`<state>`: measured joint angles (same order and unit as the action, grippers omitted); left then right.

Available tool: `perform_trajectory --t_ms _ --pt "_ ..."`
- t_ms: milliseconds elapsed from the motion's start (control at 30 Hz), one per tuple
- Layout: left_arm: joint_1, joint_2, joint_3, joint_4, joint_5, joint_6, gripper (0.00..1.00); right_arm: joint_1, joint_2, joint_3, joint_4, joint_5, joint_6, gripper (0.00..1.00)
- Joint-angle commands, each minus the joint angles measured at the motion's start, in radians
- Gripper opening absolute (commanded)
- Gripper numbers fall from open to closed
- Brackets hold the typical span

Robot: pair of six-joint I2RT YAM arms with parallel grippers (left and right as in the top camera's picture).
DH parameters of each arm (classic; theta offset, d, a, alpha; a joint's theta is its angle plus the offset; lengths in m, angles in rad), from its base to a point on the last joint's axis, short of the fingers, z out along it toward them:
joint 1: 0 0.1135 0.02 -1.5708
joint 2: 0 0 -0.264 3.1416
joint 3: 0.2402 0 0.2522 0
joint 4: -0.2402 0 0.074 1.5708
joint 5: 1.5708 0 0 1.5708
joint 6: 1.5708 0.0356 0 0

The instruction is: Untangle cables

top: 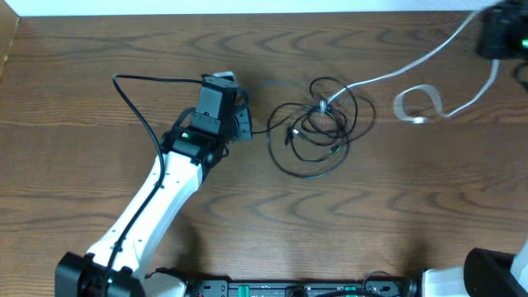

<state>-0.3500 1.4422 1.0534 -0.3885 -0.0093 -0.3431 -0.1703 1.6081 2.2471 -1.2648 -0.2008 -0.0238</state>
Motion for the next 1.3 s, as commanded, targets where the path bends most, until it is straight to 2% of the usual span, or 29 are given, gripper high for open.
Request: perform_trajectory --t_ms 0,133,267,567,800,1067,1267 --pt "0.08 0.02 -0.002 0.01 -0.074 -0.011 0.08 -0.09 -0.024 0.012 -0.021 -0.05 0.007 0.01" --pt "0.187 0.024 -0.002 -0.008 -0.057 -0.067 0.09 -0.151 -0.024 0.011 -0.037 -0.079 0.0 0.01" --pt "0.276 0.024 -0.002 -0.022 0.102 -0.073 0.09 -0.167 -0.024 0.011 -0.032 -0.082 -0.002 0.01" --pt "0.214 0.024 -0.002 -0.022 0.135 -0.074 0.09 -0.177 0.029 0.01 -0.084 0.073 0.067 0.01" --pt "0.156 0.024 -0.002 -0.021 0.159 -0.074 0.09 -0.224 0.081 0.01 -0.101 0.278 0.145 0.01" --pt "0.11 0.024 -0.002 0.032 0.206 -0.135 0.09 -0.472 0.088 0.01 -0.097 0.246 0.196 0.01" --pt "0.079 0.021 -0.002 0.04 0.212 -0.16 0.08 -0.705 0.091 0.01 -0.084 0.062 0.237 0.01"
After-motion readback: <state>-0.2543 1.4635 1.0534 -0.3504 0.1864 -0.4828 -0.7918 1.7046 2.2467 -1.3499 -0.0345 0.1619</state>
